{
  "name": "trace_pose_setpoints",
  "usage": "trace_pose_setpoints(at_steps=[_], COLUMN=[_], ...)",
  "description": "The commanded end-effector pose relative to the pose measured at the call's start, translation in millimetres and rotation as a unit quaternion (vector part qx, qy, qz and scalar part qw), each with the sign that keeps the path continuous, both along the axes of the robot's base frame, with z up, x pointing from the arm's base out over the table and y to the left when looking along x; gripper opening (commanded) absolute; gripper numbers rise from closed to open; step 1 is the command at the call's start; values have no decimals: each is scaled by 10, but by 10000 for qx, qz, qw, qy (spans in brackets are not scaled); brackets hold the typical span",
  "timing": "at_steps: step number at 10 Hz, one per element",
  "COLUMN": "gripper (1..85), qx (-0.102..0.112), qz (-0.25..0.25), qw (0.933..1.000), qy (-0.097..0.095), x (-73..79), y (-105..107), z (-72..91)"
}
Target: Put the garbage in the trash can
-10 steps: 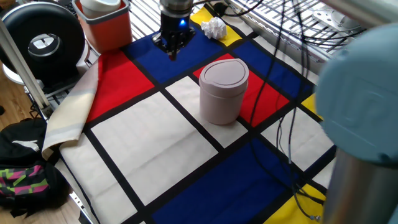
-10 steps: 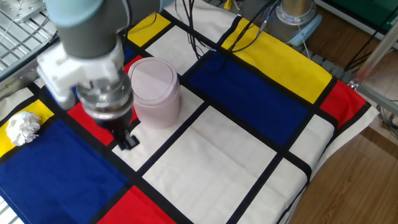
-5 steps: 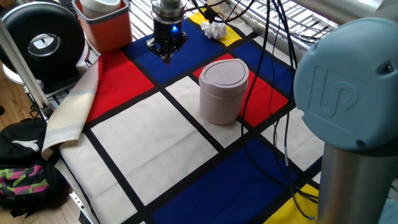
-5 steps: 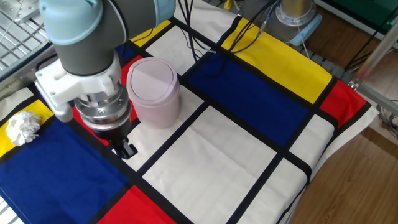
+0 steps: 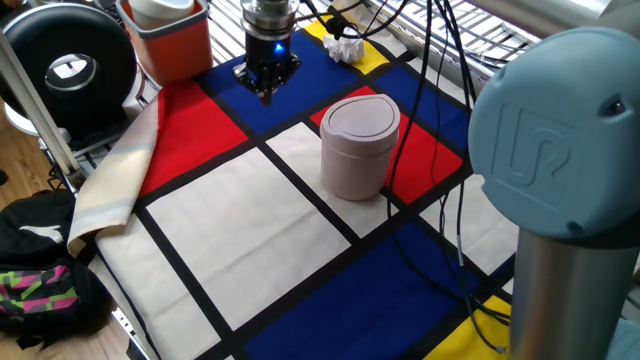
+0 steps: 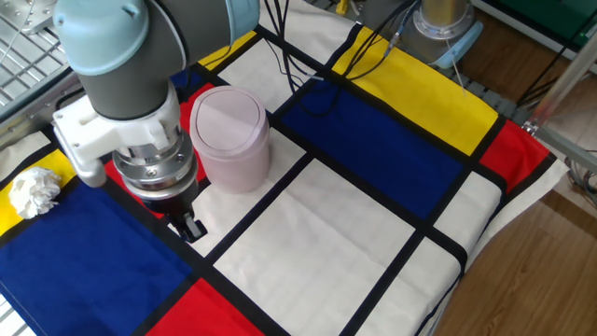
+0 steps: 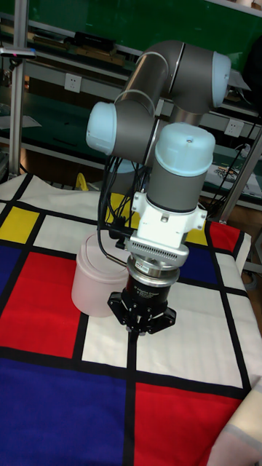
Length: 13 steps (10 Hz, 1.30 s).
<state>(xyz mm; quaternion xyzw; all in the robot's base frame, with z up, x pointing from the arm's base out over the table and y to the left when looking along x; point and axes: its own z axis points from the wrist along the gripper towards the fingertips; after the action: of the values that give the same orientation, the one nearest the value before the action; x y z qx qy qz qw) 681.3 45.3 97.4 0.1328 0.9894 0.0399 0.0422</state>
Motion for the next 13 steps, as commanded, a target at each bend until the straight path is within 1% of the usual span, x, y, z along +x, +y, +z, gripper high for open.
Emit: trace_pose_setpoints(at_steps=[1,2,4,5,7,8,9,10,11,12,13], gripper=[10,10,10,10,10,10,10,10,10,10,10], qx=[124,111,284,331,288,191,249,156,121,96,153], qz=[-238,-248,-218,-218,-239,-136,-47,37,90,192,237], qw=[9996,9995,9991,9988,9986,9991,9993,9997,9998,9997,9996], qy=[-105,-143,-211,-279,-363,-357,-264,-194,-105,-81,-86], x=[69,89,124,159,203,195,143,144,225,383,513], y=[40,32,122,145,120,78,114,63,20,-27,-16], z=[18,20,34,42,47,40,36,5,-72,-192,-297])
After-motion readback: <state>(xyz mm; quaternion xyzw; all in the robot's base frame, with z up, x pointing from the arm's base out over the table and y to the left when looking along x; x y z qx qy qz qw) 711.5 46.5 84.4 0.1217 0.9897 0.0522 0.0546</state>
